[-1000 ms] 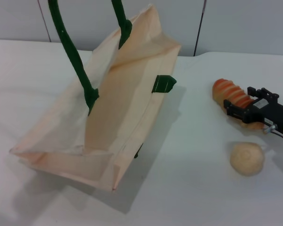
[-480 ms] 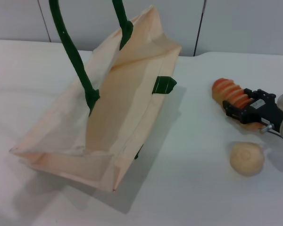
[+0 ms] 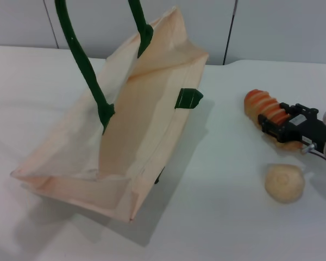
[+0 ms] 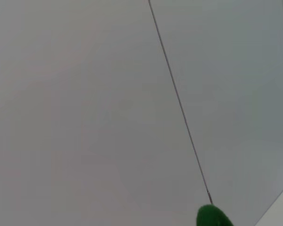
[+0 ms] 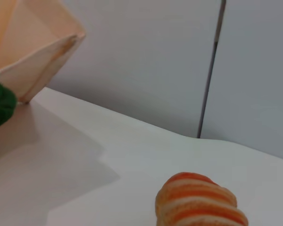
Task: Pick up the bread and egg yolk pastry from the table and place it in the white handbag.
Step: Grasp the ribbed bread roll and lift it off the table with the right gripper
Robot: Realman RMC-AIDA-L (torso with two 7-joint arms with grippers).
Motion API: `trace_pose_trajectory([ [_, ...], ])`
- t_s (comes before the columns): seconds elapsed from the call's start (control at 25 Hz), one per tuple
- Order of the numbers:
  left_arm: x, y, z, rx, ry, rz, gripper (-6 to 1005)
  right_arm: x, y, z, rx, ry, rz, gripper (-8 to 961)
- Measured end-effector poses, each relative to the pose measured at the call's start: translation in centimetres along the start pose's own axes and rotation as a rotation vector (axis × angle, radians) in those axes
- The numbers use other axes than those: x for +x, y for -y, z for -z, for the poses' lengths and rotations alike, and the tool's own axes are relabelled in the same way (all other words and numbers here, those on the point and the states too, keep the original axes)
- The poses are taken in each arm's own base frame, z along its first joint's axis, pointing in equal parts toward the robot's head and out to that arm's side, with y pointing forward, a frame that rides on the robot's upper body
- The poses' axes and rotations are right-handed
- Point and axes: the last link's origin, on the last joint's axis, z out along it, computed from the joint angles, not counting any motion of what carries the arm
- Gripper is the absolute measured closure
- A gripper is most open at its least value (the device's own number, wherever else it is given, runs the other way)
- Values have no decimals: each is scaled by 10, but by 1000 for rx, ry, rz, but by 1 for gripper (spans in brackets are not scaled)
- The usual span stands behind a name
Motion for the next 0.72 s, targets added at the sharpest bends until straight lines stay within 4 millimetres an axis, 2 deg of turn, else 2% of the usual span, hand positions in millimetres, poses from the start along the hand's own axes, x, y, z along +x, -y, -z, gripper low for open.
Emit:
trace_pose_trajectory([
  [0.32,-4,2,-1,-1,9,12,862,-6,3,-1,11,28,-10,321],
  [0.48,-4,2,-1,-1,10,12,862,-17,-1,-2,-17,81,-13,353],
  [0.72,-4,3,-2,4,16,7,861,-36,-4,6,-111,213,-62,413],
])
